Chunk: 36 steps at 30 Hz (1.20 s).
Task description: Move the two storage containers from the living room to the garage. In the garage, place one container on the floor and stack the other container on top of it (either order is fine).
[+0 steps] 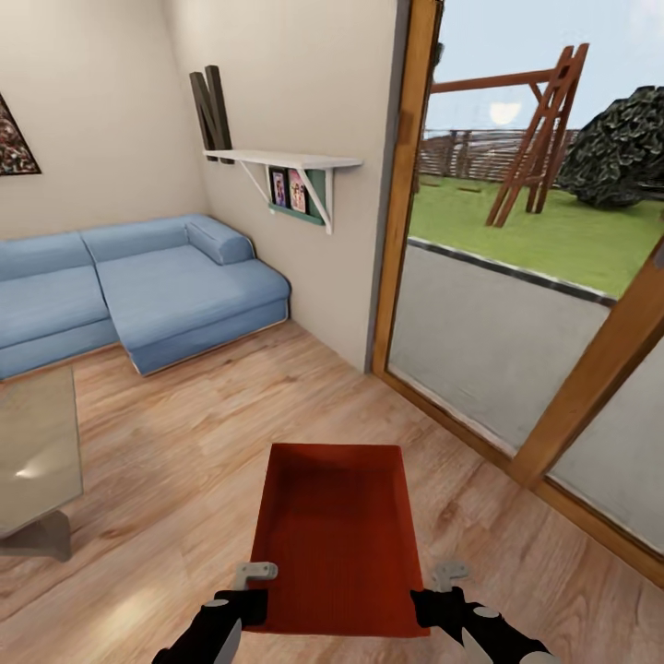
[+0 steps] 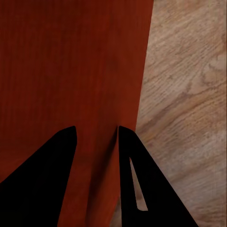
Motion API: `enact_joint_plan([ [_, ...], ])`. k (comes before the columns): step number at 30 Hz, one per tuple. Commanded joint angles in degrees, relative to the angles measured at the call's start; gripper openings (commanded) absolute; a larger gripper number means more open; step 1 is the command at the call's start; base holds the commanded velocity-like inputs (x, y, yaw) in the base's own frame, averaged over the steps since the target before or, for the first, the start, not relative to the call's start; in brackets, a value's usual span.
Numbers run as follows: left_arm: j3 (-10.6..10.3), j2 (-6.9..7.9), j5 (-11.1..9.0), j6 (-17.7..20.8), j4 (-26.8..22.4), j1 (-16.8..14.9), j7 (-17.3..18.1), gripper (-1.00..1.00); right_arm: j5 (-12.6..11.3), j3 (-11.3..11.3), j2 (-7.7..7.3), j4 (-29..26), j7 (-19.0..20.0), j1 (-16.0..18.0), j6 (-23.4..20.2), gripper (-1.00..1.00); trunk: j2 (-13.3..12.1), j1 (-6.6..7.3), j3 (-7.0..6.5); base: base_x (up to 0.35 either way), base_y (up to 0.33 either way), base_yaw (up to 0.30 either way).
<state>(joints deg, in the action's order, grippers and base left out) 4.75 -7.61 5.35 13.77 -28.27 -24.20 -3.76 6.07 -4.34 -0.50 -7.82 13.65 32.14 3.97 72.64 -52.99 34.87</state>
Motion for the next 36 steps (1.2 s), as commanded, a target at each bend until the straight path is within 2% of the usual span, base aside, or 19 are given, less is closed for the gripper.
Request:
enact_joint_plan([
  [1,0.11,0.49,0.46,0.30,-0.20,-0.04,-0.01,-1.00,0.61,0.30,-0.03,0.17,2.52,0.03,0.24,-1.00,-0.39,0.20,-0.21,0.299,0.066,0.159],
  [15,0.16,0.49,0.45,0.29,-0.20,-0.06,-0.02,-1.00,0.62,0.30,-0.01,0.17,2.52,0.03,0.24,-1.00,-6.01,3.27,-3.78,0.302,0.097,0.159],
  [36,0.17,0.45,0.63,0.23,-0.20,-0.04,-0.02,-1.00,0.61,0.30,-0.03,0.17,2.52,0.03,0.27,-1.00,-14.43,7.88,-9.15,0.014,0.003,0.155],
])
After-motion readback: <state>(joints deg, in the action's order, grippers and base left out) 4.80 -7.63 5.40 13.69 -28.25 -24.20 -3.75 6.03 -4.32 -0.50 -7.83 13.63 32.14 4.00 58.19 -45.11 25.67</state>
